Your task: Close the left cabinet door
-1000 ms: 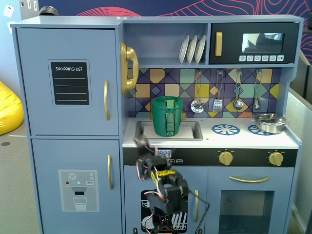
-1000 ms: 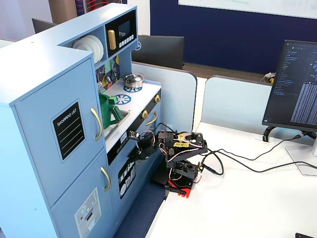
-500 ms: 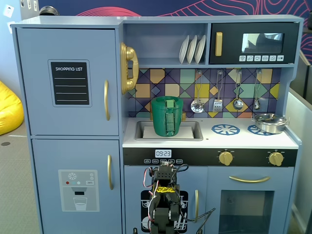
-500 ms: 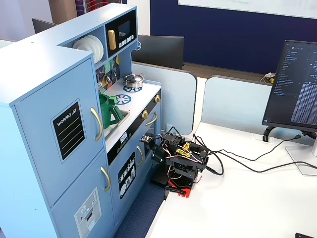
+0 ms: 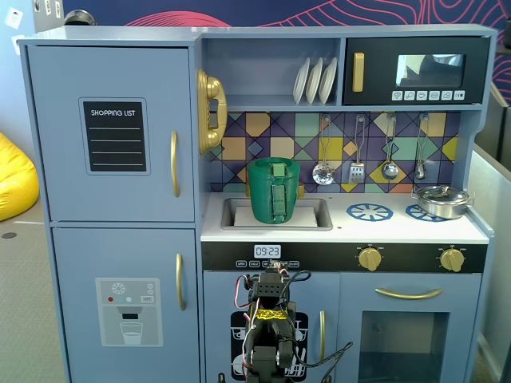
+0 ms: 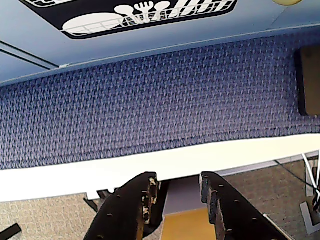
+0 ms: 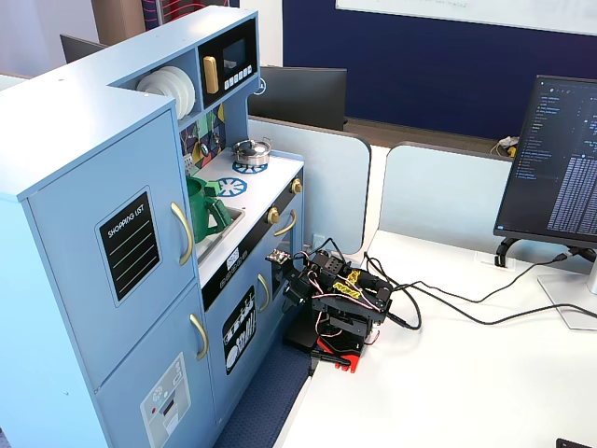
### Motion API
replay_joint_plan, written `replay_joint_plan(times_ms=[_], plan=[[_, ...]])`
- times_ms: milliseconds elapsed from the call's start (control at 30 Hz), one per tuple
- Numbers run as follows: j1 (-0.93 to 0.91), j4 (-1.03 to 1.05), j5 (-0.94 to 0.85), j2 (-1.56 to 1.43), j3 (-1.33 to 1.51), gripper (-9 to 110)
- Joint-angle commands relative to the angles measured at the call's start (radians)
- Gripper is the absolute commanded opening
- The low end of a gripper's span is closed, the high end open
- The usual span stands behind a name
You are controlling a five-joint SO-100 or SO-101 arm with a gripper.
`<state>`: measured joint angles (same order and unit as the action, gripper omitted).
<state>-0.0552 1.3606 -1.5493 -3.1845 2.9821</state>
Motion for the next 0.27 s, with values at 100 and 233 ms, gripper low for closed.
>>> replay_joint_plan(times_ms=[100, 233], plan=[[0.012, 0.172, 0.035, 0.006, 0.015, 2], [0.012, 0.172, 0.035, 0.006, 0.015, 3]])
